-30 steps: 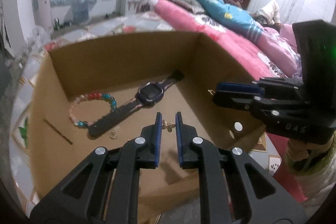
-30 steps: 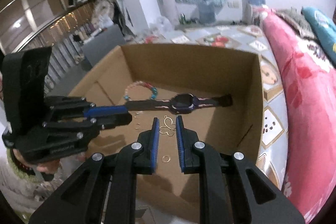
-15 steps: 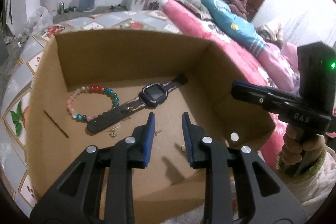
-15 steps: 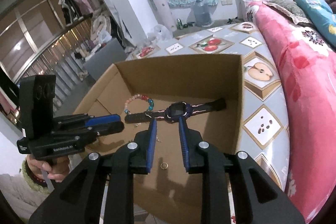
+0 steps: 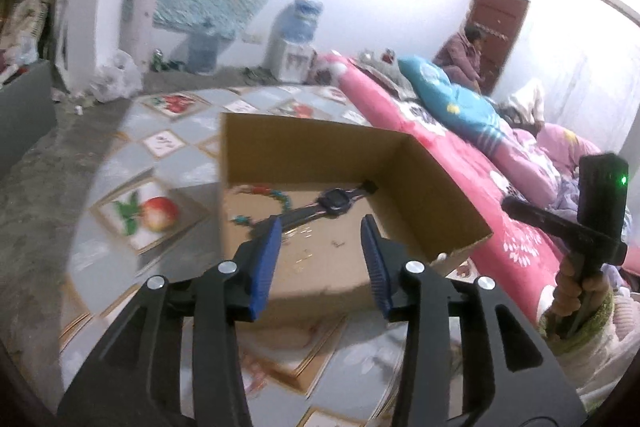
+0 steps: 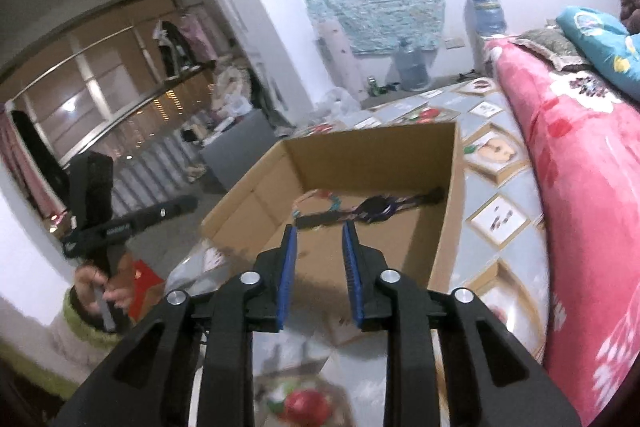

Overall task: Organize jewelry
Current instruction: 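Withdraw the left tool and move it to the pink bead bracelet, then close the left tool on the pink bead bracelet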

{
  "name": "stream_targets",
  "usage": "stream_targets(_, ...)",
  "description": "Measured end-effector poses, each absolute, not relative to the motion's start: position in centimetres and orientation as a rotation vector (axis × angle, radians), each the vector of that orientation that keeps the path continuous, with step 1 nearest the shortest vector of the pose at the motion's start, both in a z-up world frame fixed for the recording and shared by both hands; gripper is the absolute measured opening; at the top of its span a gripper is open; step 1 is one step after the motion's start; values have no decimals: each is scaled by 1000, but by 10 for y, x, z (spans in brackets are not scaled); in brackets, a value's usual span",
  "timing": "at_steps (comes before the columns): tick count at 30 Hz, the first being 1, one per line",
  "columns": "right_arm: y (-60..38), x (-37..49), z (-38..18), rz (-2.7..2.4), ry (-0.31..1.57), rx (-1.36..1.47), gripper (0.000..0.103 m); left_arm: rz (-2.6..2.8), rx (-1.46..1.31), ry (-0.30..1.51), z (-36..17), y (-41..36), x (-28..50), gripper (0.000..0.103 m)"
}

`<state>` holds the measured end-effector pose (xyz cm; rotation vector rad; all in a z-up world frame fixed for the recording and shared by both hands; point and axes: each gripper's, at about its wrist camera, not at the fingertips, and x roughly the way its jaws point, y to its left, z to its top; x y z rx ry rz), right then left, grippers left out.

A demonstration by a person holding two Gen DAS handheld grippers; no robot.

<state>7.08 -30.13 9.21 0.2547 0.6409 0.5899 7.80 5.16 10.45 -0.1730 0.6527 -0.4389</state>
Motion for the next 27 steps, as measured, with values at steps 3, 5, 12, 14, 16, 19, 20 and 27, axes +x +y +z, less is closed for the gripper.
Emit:
stream_targets(3, -298, 48, 79, 623, 660, 252, 29, -396, -158, 644, 100, 69, 54, 43)
stream_targets(5, -293, 38, 65, 640, 696, 262, 29, -366, -144, 656, 92, 77, 40, 45)
stream_targets(12, -277, 35, 17, 606, 833, 310, 29, -317, -97, 766, 47, 72, 27, 45)
stream_targets(14, -273, 37, 7, 602, 861, 336, 29, -313, -30, 791, 34, 58, 28, 44)
stream_targets(16, -269, 40, 2, 607, 879, 355, 29, -298, 36, 809, 22, 45, 29, 37)
stream_targets(19, -263, 39, -1, 613, 890, 355, 29, -289, 110, 854, 0, 29, 39, 29)
stream_targets(20, -262, 38, -2, 615, 892, 357, 29, -287, 114, 867, -5, 29, 42, 27)
stream_targets(27, -262, 38, -8, 601, 907, 360, 29, -237, 129, 907, -25, 29, 54, 14)
